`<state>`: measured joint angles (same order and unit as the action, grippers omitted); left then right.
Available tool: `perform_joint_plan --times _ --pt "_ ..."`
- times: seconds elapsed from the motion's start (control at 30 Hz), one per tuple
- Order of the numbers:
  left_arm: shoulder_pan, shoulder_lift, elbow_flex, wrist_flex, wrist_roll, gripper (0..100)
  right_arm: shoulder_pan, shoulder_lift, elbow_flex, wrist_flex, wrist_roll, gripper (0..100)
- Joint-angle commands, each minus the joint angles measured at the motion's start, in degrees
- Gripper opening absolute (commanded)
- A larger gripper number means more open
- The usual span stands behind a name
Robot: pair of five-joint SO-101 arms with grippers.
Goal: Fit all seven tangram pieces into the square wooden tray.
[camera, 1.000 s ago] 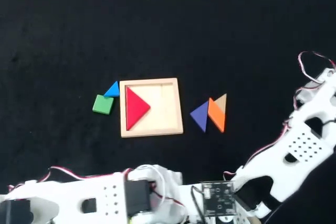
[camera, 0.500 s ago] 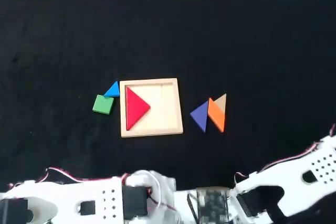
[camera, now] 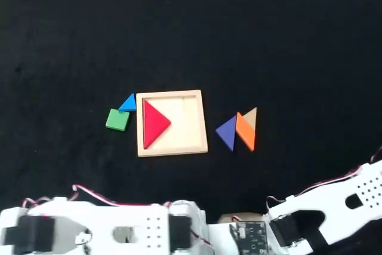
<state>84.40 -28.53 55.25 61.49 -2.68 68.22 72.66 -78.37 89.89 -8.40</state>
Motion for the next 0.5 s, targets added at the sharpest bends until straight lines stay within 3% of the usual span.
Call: perform_joint_plan --times 0.0,0.1,0.3,0.47 --pt "4.3 7.1 -5.1 -1.8 1.2 3 0.9 0.6 -5.3 1.1 -0.4 6.9" --pt "4.3 9.9 -6.8 -1.8 1.4 8 0.9 1.0 -5.3 0.8 -0.4 7.0" --pt "4.7 11.0 -6.6 -1.8 7.1 30 0.4 0.7 -5.5 -0.1 -0.1 7.0" --pt "4.5 10.9 -6.2 -2.0 7.7 30 -1.1 1.0 -5.1 -1.0 0.0 7.0"
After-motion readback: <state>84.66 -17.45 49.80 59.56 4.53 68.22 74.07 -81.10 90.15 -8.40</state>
